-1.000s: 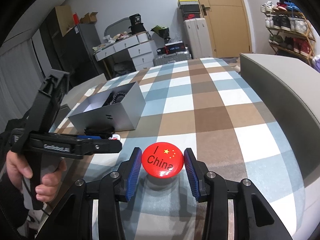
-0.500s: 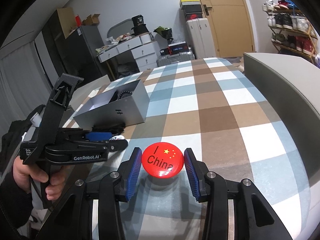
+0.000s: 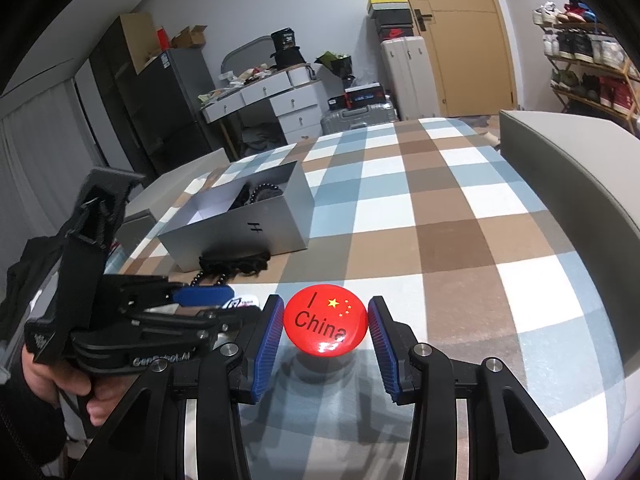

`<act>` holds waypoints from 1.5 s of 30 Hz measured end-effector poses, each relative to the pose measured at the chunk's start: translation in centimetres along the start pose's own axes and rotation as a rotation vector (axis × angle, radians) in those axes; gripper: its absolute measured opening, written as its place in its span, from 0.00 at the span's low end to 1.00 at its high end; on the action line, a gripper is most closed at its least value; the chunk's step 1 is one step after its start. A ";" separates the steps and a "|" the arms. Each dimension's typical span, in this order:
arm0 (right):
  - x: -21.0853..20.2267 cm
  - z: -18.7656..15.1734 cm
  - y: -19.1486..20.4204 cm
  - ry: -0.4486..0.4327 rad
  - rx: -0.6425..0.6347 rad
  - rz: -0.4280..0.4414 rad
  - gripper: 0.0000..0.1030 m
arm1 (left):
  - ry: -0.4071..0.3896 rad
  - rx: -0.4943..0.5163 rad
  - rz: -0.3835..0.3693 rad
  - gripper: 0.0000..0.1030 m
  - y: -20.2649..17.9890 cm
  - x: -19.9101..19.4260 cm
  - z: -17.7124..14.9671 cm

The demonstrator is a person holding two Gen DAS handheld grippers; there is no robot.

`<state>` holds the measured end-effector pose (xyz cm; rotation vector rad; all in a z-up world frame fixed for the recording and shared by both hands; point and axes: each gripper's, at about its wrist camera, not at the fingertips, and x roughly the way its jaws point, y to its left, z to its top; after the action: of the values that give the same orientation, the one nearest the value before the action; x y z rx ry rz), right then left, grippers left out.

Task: Organize jewelry
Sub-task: 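Grasp the white China badge with the left tool while the right tool holds the red badge, then lower both badges into the grey box and open both tools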

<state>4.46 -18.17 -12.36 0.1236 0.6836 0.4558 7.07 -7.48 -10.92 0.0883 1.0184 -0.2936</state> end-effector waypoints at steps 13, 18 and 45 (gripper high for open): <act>1.1 1.6 2.9 0.015 -0.035 0.033 0.41 | -0.117 -0.071 -0.034 0.36 2.9 -4.2 -0.5; 2.2 2.8 4.3 0.021 -0.047 0.070 0.41 | -0.160 -0.117 -0.034 0.36 4.8 -5.7 -0.4; 10.1 11.7 10.0 -0.005 -0.180 0.230 0.41 | -0.264 -0.243 -0.049 0.36 13.2 -5.9 4.4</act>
<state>15.12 -4.27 -6.59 0.0329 0.6229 0.7347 11.54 5.40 -4.45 -0.1914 0.7881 -0.2179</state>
